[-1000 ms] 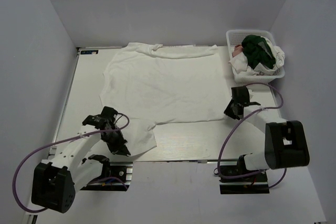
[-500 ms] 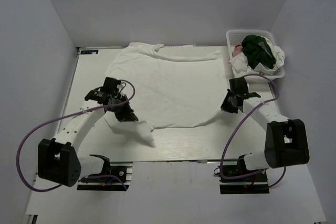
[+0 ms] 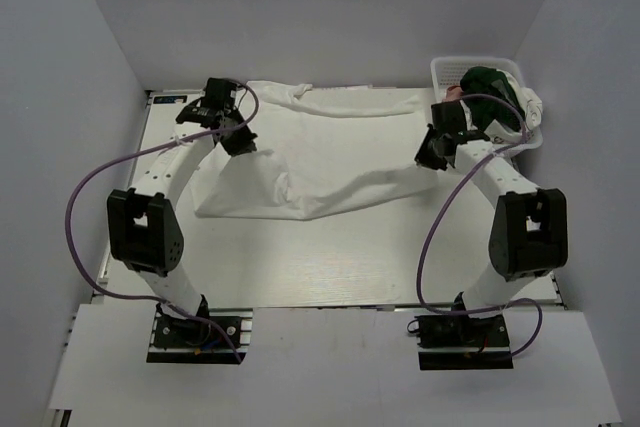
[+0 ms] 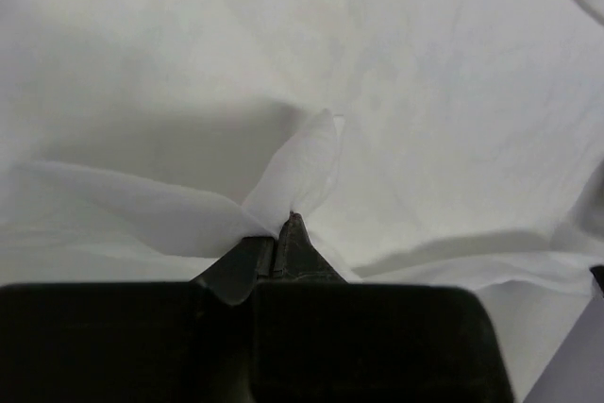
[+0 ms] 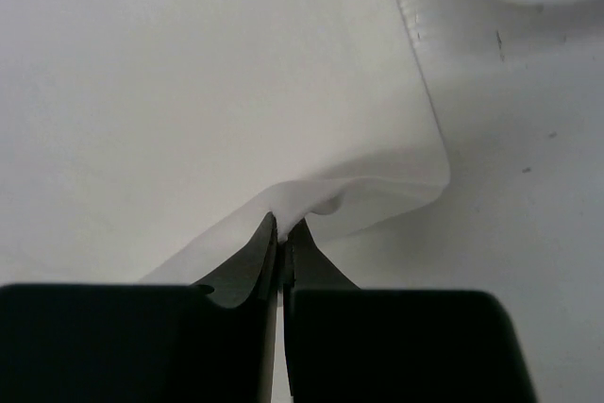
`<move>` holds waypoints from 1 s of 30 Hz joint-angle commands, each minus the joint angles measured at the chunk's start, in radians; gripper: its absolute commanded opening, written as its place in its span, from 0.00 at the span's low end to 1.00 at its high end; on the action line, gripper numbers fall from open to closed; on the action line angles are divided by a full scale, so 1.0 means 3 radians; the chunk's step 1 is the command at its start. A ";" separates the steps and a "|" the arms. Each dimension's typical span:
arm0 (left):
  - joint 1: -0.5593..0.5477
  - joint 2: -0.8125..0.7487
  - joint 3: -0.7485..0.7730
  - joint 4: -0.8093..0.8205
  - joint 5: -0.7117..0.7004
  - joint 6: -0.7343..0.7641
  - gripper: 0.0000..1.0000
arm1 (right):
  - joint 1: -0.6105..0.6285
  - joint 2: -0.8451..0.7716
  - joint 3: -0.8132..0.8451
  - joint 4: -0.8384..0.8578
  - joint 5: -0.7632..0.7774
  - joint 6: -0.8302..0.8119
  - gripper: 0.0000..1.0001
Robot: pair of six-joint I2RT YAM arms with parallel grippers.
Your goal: Fold and stack the t-shirts
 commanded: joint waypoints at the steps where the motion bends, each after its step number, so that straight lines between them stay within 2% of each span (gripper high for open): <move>1: 0.0088 0.0086 0.0276 0.0214 -0.0319 0.0115 0.00 | -0.0009 0.0165 0.0444 -0.0178 0.0162 -0.0052 0.00; 8: 0.0186 0.0332 0.0476 0.0740 -0.0596 0.0453 0.00 | -0.0034 0.0610 0.0896 -0.0387 0.0381 -0.0048 0.00; 12: 0.0217 0.0455 0.0445 0.1099 -0.0551 0.0673 0.00 | -0.0096 0.0845 0.1060 -0.0587 0.0530 0.0019 0.00; 19: 0.0278 0.0828 0.0582 0.1381 -0.0458 0.0908 0.00 | -0.0167 0.1054 0.1090 -0.0516 0.0535 0.0086 0.00; 21: 0.0308 0.1026 0.0695 0.1351 -0.0458 0.0908 0.02 | -0.0178 0.1116 0.1218 -0.0500 0.0566 0.0091 0.08; 22: 0.0309 0.1104 0.0827 0.1351 -0.0509 0.0908 0.15 | -0.0173 0.1182 0.1259 -0.0495 0.0581 0.0081 0.20; 23: 0.0339 0.1180 0.0894 0.1351 -0.0509 0.0908 0.24 | -0.0183 0.1208 0.1285 -0.0460 0.0698 0.0091 0.20; 24: 0.0339 0.1257 0.0956 0.1351 -0.0509 0.0908 0.27 | -0.0188 0.1228 0.1351 -0.0459 0.0709 0.0081 0.22; 26: 0.0375 0.1533 0.1160 0.1544 -0.0276 0.0994 0.49 | -0.0183 0.1300 0.1453 -0.0408 0.0744 0.0024 0.23; 27: 0.0375 0.1635 0.1333 0.1616 -0.0193 0.1041 0.60 | -0.0168 0.1325 0.1560 -0.0418 0.0745 0.0019 0.29; 28: 0.0405 0.1742 0.1456 0.1652 -0.0152 0.1041 0.71 | -0.0167 0.1326 0.1581 -0.0424 0.0750 -0.0057 0.42; 29: 0.0406 0.1961 0.1599 0.1607 -0.0070 0.1072 1.00 | -0.0152 0.1326 0.1597 -0.0449 0.0730 -0.0073 0.57; 30: 0.0406 0.2075 0.1950 0.1505 -0.0069 0.1123 1.00 | -0.0142 0.1300 0.1597 -0.0459 0.0654 -0.0083 0.67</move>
